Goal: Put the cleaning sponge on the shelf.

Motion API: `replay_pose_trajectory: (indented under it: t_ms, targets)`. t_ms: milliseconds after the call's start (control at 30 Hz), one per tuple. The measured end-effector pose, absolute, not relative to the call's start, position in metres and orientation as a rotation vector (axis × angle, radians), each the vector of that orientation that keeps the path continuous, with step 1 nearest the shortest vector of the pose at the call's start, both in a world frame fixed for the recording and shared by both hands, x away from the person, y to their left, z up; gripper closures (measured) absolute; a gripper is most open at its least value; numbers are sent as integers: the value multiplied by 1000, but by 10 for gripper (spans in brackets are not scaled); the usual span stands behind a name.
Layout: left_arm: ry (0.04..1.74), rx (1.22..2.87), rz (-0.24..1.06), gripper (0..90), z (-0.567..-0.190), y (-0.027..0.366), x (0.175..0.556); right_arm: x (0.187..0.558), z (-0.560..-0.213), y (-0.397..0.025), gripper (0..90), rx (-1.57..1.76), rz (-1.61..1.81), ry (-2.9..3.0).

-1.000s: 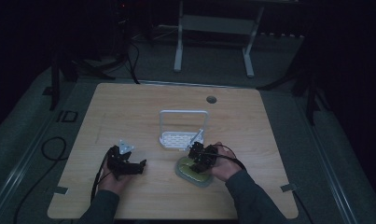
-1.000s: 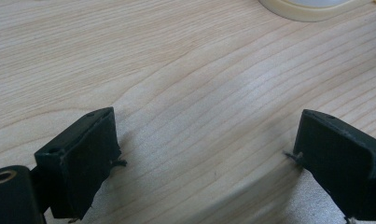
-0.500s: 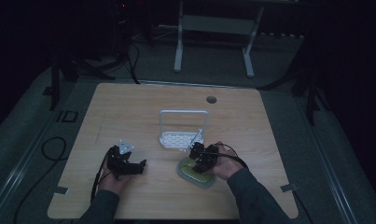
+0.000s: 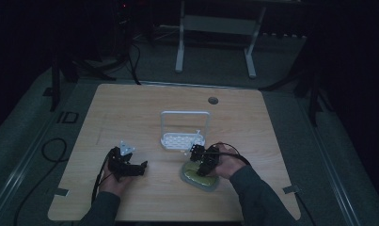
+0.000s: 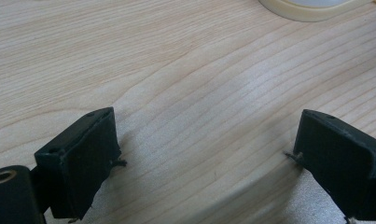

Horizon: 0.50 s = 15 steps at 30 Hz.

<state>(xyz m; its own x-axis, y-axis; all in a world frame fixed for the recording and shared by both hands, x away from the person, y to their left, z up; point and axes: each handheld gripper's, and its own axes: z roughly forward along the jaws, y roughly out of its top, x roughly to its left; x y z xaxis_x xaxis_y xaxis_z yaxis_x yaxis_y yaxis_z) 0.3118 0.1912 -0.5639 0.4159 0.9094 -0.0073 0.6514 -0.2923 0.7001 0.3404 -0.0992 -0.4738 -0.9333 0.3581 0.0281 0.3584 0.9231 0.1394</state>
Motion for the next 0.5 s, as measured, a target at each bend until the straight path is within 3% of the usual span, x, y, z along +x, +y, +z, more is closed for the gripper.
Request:
replay_pose_trajectory:
  t_ms: [500]
  targets:
    - [1317, 2047, 530, 66, -564, 191, 312, 337, -473, -95, 716, -457, -159, -3151]
